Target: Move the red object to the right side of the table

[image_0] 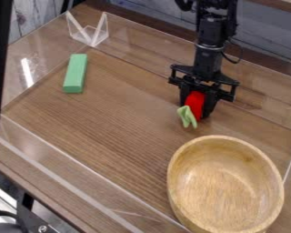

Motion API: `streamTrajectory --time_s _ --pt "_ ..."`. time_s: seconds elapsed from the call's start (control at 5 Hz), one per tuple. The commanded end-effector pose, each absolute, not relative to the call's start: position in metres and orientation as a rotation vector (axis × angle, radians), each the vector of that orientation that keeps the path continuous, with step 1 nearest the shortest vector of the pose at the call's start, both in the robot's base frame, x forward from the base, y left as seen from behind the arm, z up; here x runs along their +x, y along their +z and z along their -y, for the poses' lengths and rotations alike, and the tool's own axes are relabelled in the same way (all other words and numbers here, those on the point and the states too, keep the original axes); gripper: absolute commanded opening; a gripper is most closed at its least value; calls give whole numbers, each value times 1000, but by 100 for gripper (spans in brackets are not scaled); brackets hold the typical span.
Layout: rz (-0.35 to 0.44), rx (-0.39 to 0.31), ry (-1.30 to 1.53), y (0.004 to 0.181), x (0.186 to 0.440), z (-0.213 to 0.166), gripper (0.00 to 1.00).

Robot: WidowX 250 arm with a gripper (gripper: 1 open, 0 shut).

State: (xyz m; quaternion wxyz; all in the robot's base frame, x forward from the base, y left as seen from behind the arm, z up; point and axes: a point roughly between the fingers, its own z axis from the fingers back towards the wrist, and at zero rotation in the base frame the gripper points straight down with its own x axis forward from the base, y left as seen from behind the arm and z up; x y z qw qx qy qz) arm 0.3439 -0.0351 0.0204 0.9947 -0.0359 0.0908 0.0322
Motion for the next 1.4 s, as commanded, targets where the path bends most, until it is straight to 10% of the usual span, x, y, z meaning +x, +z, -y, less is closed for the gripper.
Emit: streamTrajectory --time_s 0.0,1.2 --pt "-149 -86 63 30 349 44 100" --pt "-93 -124 68 109 337 71 100"
